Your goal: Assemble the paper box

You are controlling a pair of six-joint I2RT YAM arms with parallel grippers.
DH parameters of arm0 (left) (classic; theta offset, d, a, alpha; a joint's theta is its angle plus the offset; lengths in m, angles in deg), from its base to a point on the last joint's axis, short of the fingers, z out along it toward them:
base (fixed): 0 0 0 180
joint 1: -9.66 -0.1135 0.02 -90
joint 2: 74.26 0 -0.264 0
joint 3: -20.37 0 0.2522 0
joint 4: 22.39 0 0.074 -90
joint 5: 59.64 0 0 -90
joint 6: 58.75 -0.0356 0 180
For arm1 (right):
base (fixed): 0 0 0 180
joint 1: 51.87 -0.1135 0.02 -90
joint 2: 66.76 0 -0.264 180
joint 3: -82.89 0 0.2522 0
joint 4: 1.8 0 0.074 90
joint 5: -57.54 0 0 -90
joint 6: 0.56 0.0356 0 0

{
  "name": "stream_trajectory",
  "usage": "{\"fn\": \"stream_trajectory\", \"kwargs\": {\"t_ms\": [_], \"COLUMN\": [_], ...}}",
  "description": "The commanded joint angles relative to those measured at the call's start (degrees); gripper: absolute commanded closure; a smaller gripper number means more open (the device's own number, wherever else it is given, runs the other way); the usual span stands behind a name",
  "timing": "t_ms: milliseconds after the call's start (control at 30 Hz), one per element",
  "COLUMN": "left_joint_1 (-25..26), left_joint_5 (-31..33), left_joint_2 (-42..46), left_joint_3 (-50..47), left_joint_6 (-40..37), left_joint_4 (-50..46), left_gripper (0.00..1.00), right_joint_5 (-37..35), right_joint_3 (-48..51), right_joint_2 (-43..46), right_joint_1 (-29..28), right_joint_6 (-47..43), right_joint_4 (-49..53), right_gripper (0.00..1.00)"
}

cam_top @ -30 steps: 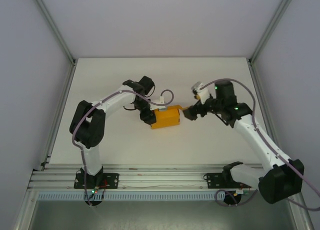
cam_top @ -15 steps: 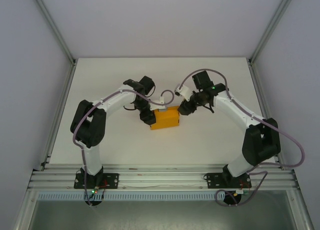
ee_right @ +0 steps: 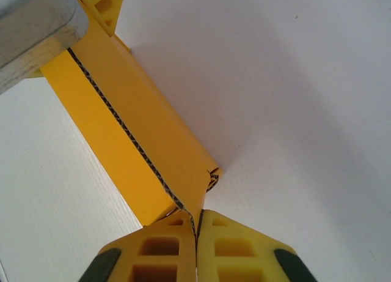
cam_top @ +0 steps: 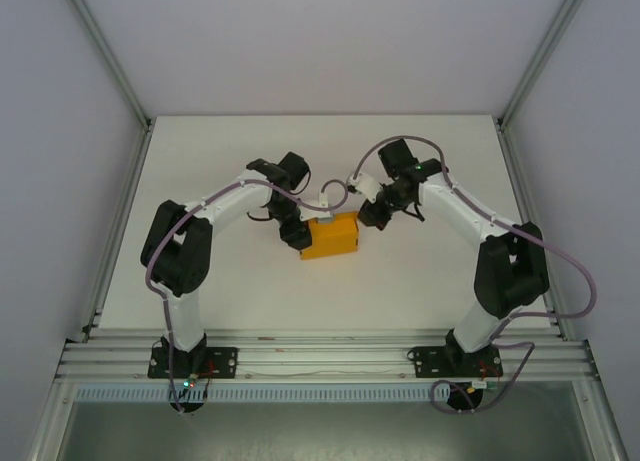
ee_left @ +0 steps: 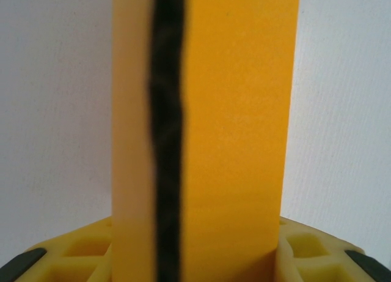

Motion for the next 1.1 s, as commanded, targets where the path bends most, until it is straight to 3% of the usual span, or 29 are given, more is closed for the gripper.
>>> {"fn": "stream_trajectory", "kwargs": {"t_ms": [0, 100, 233, 367, 533, 767, 900, 1067], "left_joint_1": [0.24, 0.27, 0.21, 0.21, 0.2, 0.2, 0.18, 0.2], "left_joint_5": [0.63, 1.05, 1.39, 1.53, 2.14, 2.19, 2.6, 3.33], "left_joint_2": [0.12, 0.2, 0.2, 0.02, -0.16, -0.04, 0.14, 0.55], "left_joint_3": [0.35, -0.04, -0.53, -0.7, -0.83, -1.18, -1.4, -1.21], "left_joint_6": [1.96, 3.19, 4.32, 4.62, 5.19, 4.38, 4.88, 6.72], "left_joint_4": [2.99, 4.79, 6.78, 7.53, 8.3, 7.76, 8.14, 9.2], "left_gripper": [0.62, 0.62, 0.62, 0.62, 0.61, 0.6, 0.58, 0.46], "right_joint_5": [0.25, -3.22, -7.46, -15.03, -11.12, -17.82, -16.97, -17.01], "right_joint_3": [-0.88, 0.66, 6.65, 12.03, 19.56, 24.32, 28.08, 30.92], "right_joint_2": [0.71, 2.13, 4.3, 6.87, 9.31, 9.11, 9.76, 10.34], "right_joint_1": [-1.9, -3.88, -4.73, -6.67, -6.86, -6.89, -6.93, -7.39], "right_joint_6": [7.28, 19.33, 43.38, 50.5, 52.26, 43.5, 40.48, 41.58], "right_joint_4": [-1.09, -5.36, -16.67, -20.33, -27.98, -28.19, -31.4, -35.34], "right_gripper": [1.0, 1.0, 1.0, 1.0, 1.0, 1.0, 1.0, 1.0]}}
